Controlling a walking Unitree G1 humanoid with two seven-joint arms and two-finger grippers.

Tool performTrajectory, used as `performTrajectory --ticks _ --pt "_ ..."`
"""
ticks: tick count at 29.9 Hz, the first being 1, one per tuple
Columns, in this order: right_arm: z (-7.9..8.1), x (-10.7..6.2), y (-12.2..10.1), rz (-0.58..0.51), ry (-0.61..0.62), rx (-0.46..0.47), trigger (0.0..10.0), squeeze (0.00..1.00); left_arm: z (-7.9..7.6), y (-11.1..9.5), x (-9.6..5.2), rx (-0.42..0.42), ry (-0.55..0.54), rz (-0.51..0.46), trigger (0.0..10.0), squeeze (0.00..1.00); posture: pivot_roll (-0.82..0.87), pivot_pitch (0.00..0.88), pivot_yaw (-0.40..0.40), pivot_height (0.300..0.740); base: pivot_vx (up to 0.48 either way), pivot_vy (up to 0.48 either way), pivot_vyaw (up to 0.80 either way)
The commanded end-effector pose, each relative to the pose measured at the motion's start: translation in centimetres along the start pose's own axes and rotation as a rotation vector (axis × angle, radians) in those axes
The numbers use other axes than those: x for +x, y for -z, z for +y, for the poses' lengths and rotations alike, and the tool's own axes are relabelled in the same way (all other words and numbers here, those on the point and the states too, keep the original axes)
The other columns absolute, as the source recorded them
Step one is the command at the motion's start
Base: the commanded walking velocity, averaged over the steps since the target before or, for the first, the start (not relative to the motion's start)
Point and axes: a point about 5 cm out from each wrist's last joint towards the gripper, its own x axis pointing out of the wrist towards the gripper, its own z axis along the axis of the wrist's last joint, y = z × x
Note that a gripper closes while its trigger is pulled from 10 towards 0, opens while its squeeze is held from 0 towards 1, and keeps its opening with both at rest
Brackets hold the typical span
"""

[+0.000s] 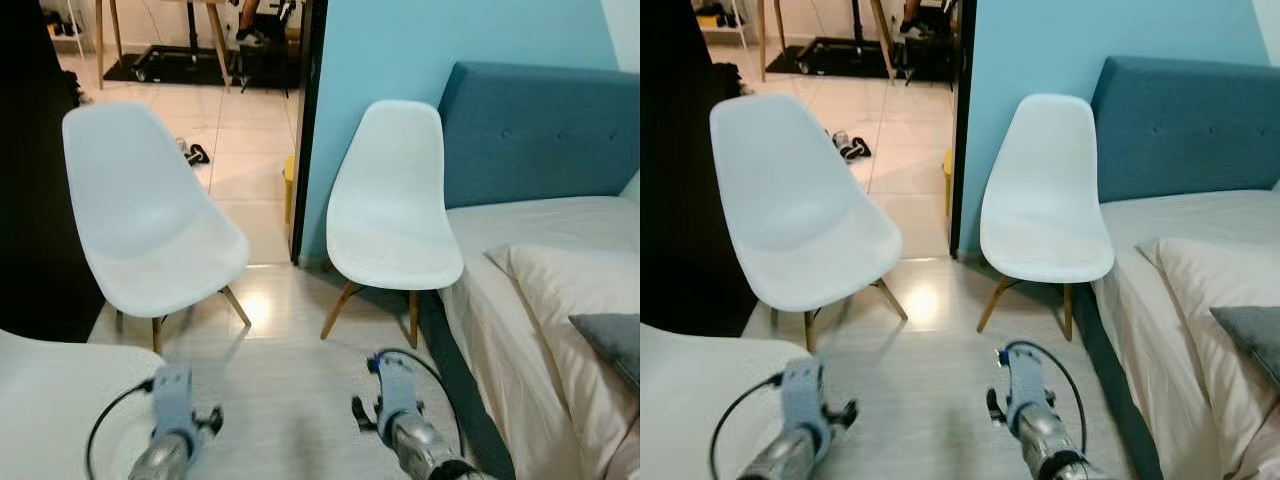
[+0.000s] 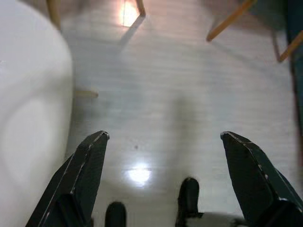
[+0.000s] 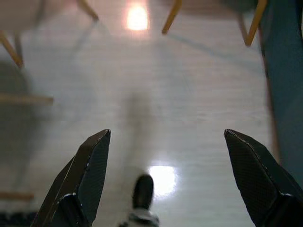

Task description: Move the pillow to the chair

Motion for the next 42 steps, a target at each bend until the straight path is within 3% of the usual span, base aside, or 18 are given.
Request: performTrajectory --ticks 1,7,8,10,11,15,22,24,28,29,30,31,32,33,34,35,39,42 --pt "-0.3 -0.1 0.6 0.029 0.024 0.02 10.0 0.0 -0.1 0.5 -0.1 -0.024 -0.003 0.019 10.0 0.0 0.01 0.0 -0.049 0.74 0.0 0.0 0.0" --pt "0.6 0.1 -0.4 0.015 0.03 -0.024 10.0 0.0 -0.1 -0.8 0.2 0.045 0.016 -0.027 10.0 0.0 0.0 0.0 -0.049 0.74 0.0 0.0 0.0" --pt "0.9 0.2 -0.7 0.007 0.026 -0.049 10.0 0.0 0.6 -1.4 0.2 0.064 0.011 -0.053 10.0 0.0 0.0 0.0 -0.052 0.74 0.0 0.0 0.0" --pt "1.5 0.2 -1.3 -0.012 0.019 -0.098 10.0 0.0 3.6 -2.0 -0.2 0.07 -0.02 -0.104 10.0 0.0 -0.01 0.0 -0.054 0.74 0.0 0.0 -0.51" --pt "1.5 0.2 -1.3 -0.012 0.019 -0.098 10.0 0.0 3.6 -2.0 -0.2 0.07 -0.02 -0.104 10.0 0.0 -0.01 0.0 -0.054 0.74 0.0 0.0 -0.63" --pt "2.7 0.3 -2.9 -0.073 -0.017 -0.123 10.0 0.0 6.1 -3.4 -0.9 0.044 -0.026 -0.226 10.0 0.0 -0.01 0.0 -0.067 0.74 0.0 0.0 -0.8" --pt "4.7 0.3 -5.7 -0.18 -0.057 -0.129 10.0 0.0 4.2 -5.2 -2.0 0.048 0.027 -0.442 10.0 0.0 -0.02 0.0 -0.072 0.74 0.0 0.0 -0.8" --pt "5.9 0.2 -7.4 -0.239 -0.073 -0.113 10.0 0.0 3.1 -6.2 -3.1 0.056 0.049 -0.529 10.0 0.0 -0.01 0.0 -0.08 0.74 0.0 0.0 -0.8" --pt "6.9 -0.1 -8.6 -0.288 -0.082 -0.115 10.0 0.0 2.3 -7.0 -4.1 0.068 0.082 -0.589 10.0 0.0 -0.01 0.0 -0.083 0.74 0.0 0.0 -0.8" --pt "4.3 0.0 -9.0 -0.342 -0.067 -0.079 10.0 0.0 1.9 -7.5 -4.8 0.073 0.101 -0.619 10.0 0.0 -0.02 0.0 -0.078 0.74 0.0 0.0 -0.8" --pt "-1.1 -0.3 -8.7 -0.408 -0.041 -0.034 10.0 0.0 1.5 -7.8 -5.5 0.08 0.116 -0.645 10.0 0.0 -0.02 0.0 -0.077 0.74 0.0 0.0 -0.8" --pt "-5.0 -1.1 -8.4 -0.46 -0.02 -0.025 10.0 0.0 1.3 -8.1 -5.9 0.084 0.125 -0.66 10.0 0.0 -0.02 0.0 -0.077 0.74 0.0 0.0 -0.8" --pt "-5.0 -1.1 -8.4 -0.46 -0.02 -0.025 10.0 0.0 1.3 -8.1 -5.9 0.084 0.125 -0.66 10.0 0.0 -0.02 0.0 -0.077 0.74 0.0 0.0 -0.8" --pt "-7.3 -2.2 -8.4 -0.524 -0.019 -0.014 10.0 0.0 1.0 -8.3 -6.4 0.084 0.131 -0.675 10.0 0.0 -0.03 0.0 -0.067 0.74 0.0 0.0 -0.8" --pt "-8.0 -2.9 -8.4 -0.56 -0.025 -0.007 10.0 0.0 0.8 -8.5 -6.8 0.083 0.133 -0.68 10.0 0.0 -0.03 0.0 -0.067 0.74 0.0 0.0 -0.8" --pt "-7.5 -3.3 -8.7 -0.593 -0.037 -0.008 10.0 0.0 0.7 -8.6 -7.1 0.082 0.137 -0.684 10.0 0.0 -0.03 0.0 -0.061 0.74 0.0 0.0 -0.8" --pt "-4.3 -6.6 -10.8 -0.737 -0.112 -0.05 10.0 0.0 0.0 -9.6 -8.2 0.127 0.14 -0.728 10.0 0.0 -0.04 0.0 -0.049 0.74 0.0 0.0 -0.8" --pt "-3.3 -7.5 -11.5 -0.779 -0.129 -0.087 10.0 0.0 0.1 -10.1 -8.6 0.134 0.139 -0.735 10.0 0.0 -0.04 0.0 -0.047 0.74 0.0 0.0 -0.8"
